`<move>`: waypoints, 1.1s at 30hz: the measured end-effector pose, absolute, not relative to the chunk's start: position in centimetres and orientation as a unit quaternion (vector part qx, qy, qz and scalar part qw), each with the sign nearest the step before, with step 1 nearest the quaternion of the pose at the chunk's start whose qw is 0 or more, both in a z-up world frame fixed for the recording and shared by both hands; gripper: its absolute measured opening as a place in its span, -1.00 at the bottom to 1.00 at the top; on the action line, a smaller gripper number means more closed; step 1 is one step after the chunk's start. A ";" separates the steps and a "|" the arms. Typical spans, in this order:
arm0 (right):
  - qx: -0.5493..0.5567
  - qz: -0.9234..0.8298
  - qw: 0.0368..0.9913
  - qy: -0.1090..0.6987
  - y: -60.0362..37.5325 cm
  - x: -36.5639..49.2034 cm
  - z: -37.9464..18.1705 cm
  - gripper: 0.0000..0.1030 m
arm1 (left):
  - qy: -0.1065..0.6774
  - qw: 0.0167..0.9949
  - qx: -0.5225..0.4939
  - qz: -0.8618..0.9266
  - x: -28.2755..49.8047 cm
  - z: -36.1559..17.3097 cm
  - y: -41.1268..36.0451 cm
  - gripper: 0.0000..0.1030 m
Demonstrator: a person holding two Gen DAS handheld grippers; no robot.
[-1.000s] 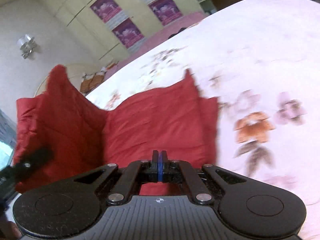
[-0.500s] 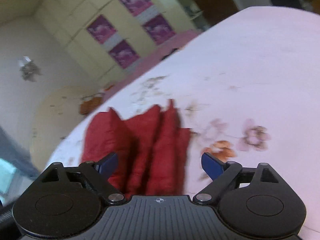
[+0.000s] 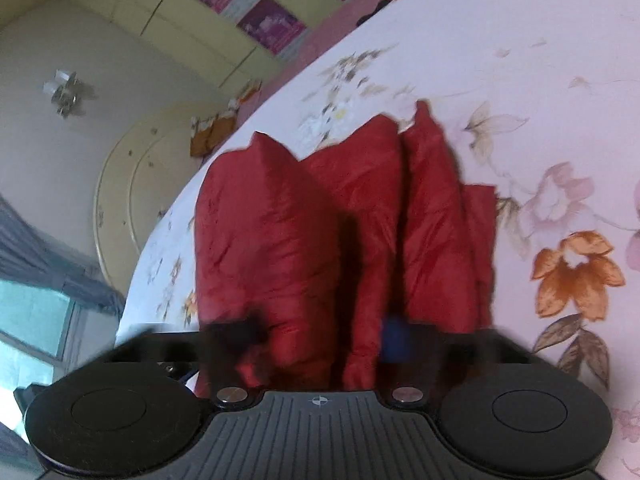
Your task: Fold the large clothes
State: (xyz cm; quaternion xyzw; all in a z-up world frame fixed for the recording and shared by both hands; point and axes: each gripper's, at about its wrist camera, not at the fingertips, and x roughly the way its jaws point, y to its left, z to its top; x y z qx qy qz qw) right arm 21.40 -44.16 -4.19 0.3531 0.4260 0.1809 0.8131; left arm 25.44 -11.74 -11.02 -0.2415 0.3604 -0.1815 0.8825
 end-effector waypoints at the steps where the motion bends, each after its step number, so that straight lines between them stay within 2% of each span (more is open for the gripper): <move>1: 0.342 0.186 0.823 0.414 -44.0 20.9 -3.5 -0.67 | 0.358 0.882 -0.240 -0.189 25.3 -10.8 -11.8 -0.61; 6: 0.258 0.193 0.881 0.345 -43.1 17.2 0.7 -0.74 | 0.345 0.887 -0.206 -0.228 25.1 -10.0 -13.5 -0.65; 10: 0.233 0.165 0.893 0.349 -44.0 15.5 -1.8 -0.73 | 0.364 0.882 -0.174 -0.245 25.9 -10.5 -16.1 -0.65; 12: 0.276 0.145 0.872 0.378 -45.7 16.0 -6.3 -0.72 | 0.384 0.877 -0.160 -0.241 26.4 -11.5 -17.2 -0.66; 14: 0.372 0.151 0.831 0.384 -47.7 16.3 -9.9 -0.69 | 0.398 0.877 -0.144 -0.228 27.1 -12.4 -17.9 -0.74; 17: 0.400 0.149 0.816 0.389 -48.4 16.3 -10.1 -0.69 | 0.405 0.873 -0.150 -0.226 27.4 -12.5 -17.9 -0.76; 19: 0.387 0.144 0.822 0.393 -48.7 15.8 -9.1 -0.50 | 0.403 0.873 -0.152 -0.229 26.9 -12.0 -17.6 -0.69; 20: 0.381 0.131 0.829 0.388 -49.2 15.5 -8.3 -0.43 | 0.401 0.872 -0.159 -0.231 26.9 -11.7 -17.3 -0.51; 21: 0.365 0.115 0.843 0.378 -49.5 14.9 -7.2 -0.30 | 0.394 0.874 -0.166 -0.231 26.3 -11.1 -16.9 -0.44; 23: 0.319 0.088 0.877 0.349 -49.7 13.8 -4.7 -0.23 | 0.372 0.888 -0.160 -0.219 25.1 -9.7 -16.1 -0.42; 26: 0.248 0.092 0.913 0.309 -48.8 14.0 -1.0 -0.23 | 0.353 0.902 -0.134 -0.209 25.4 -8.9 -15.7 -0.45; 27: 0.207 0.098 0.924 0.305 -47.7 14.6 0.0 -0.35 | 0.354 0.904 -0.124 -0.204 26.0 -8.8 -15.9 -0.46; 28: 0.173 0.107 0.930 0.305 -46.4 15.4 0.6 -0.59 | 0.354 0.906 -0.119 -0.198 26.6 -8.9 -16.1 -0.46; 29: 0.151 0.112 0.932 0.311 -45.4 16.3 0.7 -0.64 | 0.354 0.908 -0.116 -0.195 27.3 -8.8 -16.4 -0.46; 33: 0.099 0.100 0.933 0.330 -43.4 19.1 -0.5 -0.64 | 0.350 0.913 -0.102 -0.184 29.7 -8.4 -18.0 -0.46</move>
